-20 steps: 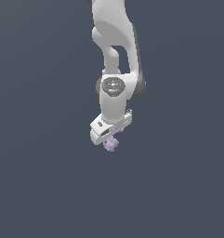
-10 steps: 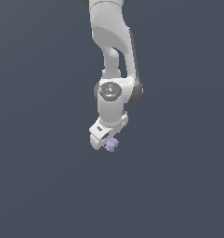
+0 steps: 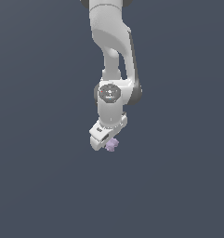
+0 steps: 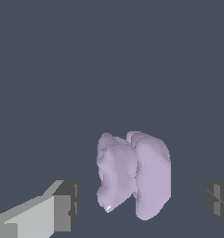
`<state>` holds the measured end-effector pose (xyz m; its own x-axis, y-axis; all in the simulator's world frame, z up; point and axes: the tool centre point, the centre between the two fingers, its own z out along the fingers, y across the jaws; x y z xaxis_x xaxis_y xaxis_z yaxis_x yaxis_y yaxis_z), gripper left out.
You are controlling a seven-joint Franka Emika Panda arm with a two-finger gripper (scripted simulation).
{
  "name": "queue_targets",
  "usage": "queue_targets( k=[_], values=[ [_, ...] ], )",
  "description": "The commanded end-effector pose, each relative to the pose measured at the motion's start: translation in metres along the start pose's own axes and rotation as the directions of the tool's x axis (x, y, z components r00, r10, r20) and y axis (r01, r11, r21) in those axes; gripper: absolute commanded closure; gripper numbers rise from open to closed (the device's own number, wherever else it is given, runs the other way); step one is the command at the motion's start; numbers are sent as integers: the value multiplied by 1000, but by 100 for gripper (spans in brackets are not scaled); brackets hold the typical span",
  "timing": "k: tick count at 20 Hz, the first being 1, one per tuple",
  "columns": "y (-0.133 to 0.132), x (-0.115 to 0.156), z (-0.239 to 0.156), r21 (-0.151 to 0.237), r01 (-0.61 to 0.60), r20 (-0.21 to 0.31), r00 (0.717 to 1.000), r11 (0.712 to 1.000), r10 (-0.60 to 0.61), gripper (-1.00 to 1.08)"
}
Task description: Pick up the object and move it to a goal position.
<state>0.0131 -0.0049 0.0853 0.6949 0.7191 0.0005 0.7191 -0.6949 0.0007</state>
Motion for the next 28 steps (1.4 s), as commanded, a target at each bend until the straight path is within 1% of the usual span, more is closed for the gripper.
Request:
queue_targets(
  k=[1,7,12,13,24,28],
  values=[
    [-1,0,9,1,1,1,1000,1000,-1,-92],
    [-1,-1,38,1,4,1,1000,1000,-4,-92],
    [0,0,45,1,4,1,1000,1000,-4,-92],
    [0,0,45,1,4,1,1000,1000,-4,108],
    [1,0,44,-1,4,0,1000,1000,-4,108],
    [7,-1,41,-1,4,0,1000,1000,-4,108]
  ],
)
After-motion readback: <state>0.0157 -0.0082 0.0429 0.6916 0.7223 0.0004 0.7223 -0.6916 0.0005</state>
